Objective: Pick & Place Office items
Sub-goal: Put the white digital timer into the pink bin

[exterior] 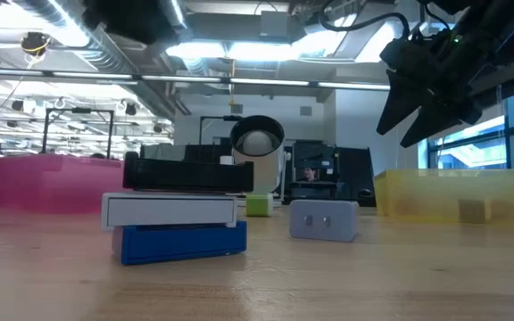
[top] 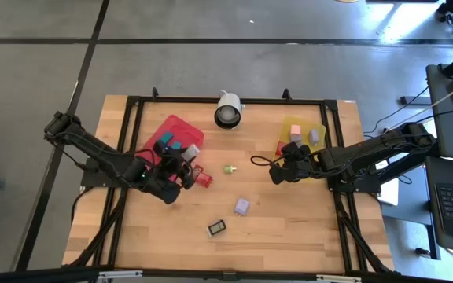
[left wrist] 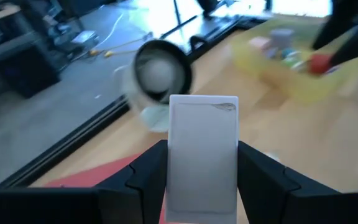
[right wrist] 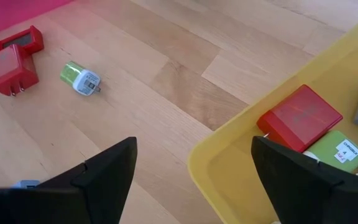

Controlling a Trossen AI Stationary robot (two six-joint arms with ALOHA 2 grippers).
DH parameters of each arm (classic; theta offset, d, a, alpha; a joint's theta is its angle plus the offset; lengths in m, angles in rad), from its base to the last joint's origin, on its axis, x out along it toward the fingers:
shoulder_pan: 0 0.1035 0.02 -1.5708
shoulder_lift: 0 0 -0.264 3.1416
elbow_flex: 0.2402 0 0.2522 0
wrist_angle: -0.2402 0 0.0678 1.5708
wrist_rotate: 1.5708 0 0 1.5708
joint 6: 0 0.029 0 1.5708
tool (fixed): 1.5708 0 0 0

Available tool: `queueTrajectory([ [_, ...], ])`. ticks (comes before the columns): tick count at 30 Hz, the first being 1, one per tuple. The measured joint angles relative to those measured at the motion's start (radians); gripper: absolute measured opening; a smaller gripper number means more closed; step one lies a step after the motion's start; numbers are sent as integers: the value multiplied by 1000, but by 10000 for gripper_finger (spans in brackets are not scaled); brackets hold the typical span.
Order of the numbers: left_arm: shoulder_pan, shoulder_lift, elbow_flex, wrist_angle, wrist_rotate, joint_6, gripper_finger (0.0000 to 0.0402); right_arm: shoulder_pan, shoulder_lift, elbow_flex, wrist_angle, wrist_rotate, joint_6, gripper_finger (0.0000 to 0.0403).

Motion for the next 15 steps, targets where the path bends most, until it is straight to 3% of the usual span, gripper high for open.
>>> queueTrajectory([
  [9,70,1,0,-303,113,-275,163,0,0,0,0,0,0,318],
  [15,113,4,0,-356,160,-317,167,0,0,0,0,0,0,318],
])
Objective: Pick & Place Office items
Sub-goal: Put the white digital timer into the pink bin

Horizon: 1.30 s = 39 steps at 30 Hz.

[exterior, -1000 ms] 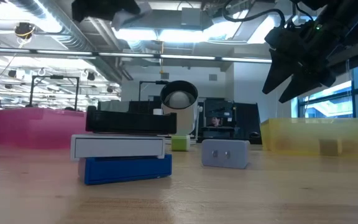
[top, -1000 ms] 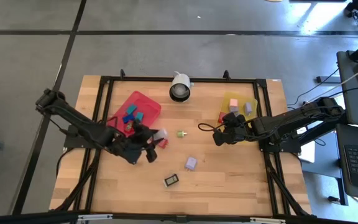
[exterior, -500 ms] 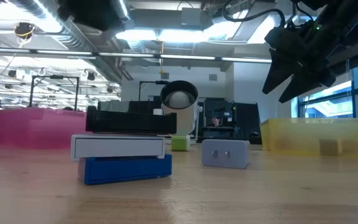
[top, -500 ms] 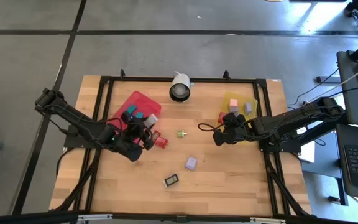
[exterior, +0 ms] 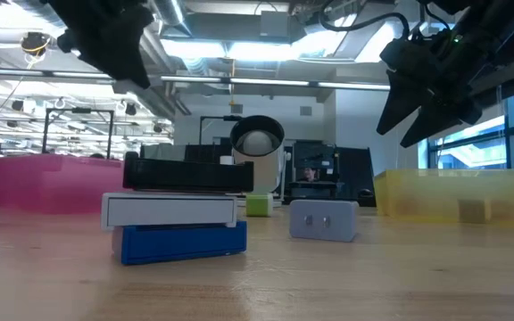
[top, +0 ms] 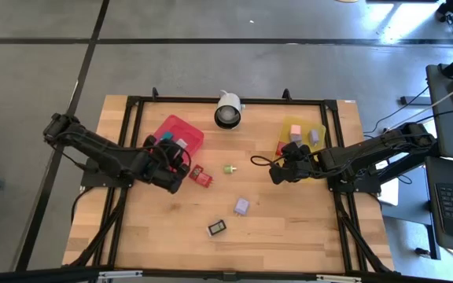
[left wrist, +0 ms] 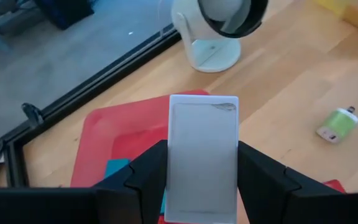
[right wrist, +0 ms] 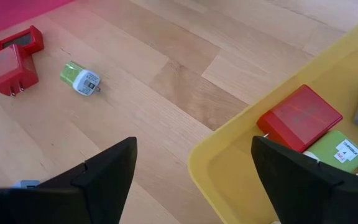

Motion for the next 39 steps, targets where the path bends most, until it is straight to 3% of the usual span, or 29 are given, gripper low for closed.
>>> queueTrajectory([
  [14,131,194,0,-17,5,39,166,0,0,0,0,0,0,318],
  [20,218,283,0,-16,148,142,164,0,0,0,0,0,0,318],
  [32,352,322,0,-5,222,278,163,0,0,0,2,0,0,318],
  [36,373,321,0,96,336,383,157,0,0,0,2,0,0,318],
  [39,373,321,0,181,362,477,157,0,0,0,2,0,0,318],
])
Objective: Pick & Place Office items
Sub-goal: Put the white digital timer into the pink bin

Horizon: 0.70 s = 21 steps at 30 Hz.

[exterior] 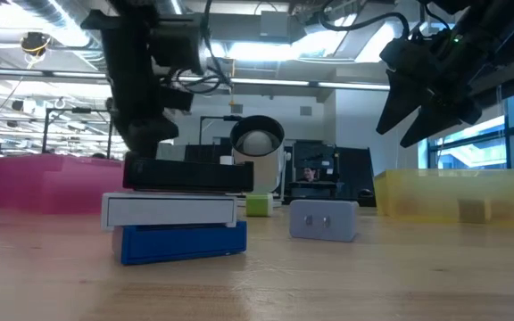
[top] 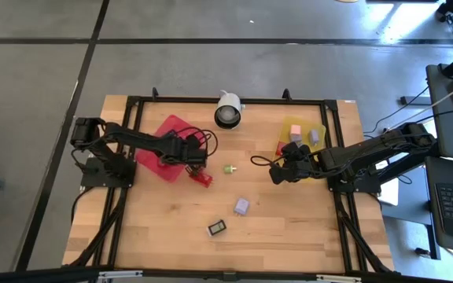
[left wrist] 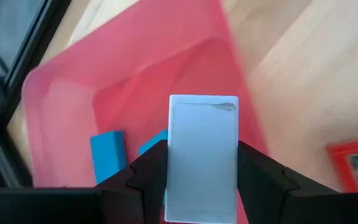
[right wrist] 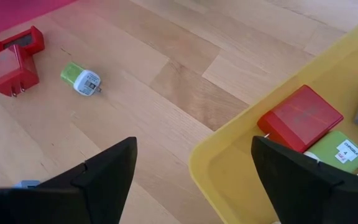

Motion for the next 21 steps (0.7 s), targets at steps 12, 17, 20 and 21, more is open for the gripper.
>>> queueTrajectory([
  [12,82,0,0,12,-3,32,158,0,0,0,0,0,0,318],
  [17,105,0,0,13,5,42,160,0,0,0,1,0,0,318],
  [20,112,0,0,13,5,32,163,0,0,0,1,0,0,318],
  [21,115,0,0,14,5,25,165,0,0,0,1,0,0,318],
])
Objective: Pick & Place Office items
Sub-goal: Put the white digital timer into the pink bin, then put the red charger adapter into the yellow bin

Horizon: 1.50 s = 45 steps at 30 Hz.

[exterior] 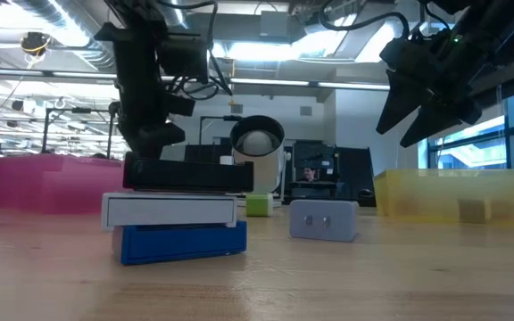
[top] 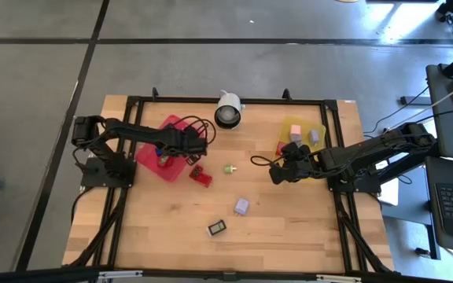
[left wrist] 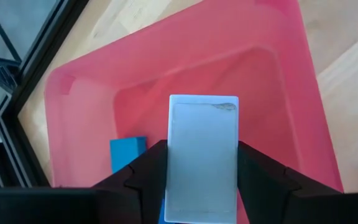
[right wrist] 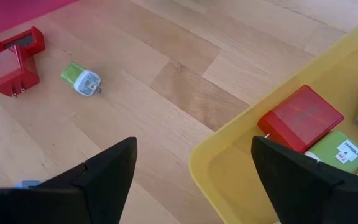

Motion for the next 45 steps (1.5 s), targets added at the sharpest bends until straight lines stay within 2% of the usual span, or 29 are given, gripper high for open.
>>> queueTrajectory([
  [13,-1,0,0,1,-8,-38,199,0,0,0,1,0,0,318],
  [17,-1,0,6,-14,1,-7,208,0,0,0,2,0,0,318],
  [24,-25,-1,131,-142,82,11,202,0,0,0,2,0,0,318],
  [29,-118,-1,212,-82,160,16,187,0,0,0,2,0,0,318],
  [32,-209,-2,222,76,197,60,178,0,0,0,2,0,0,318],
  [36,-346,19,224,307,219,210,172,0,0,0,2,0,0,318],
  [40,-473,70,224,410,148,350,175,0,0,0,8,0,0,318],
  [45,-568,174,223,402,61,340,202,0,0,0,11,0,0,318],
])
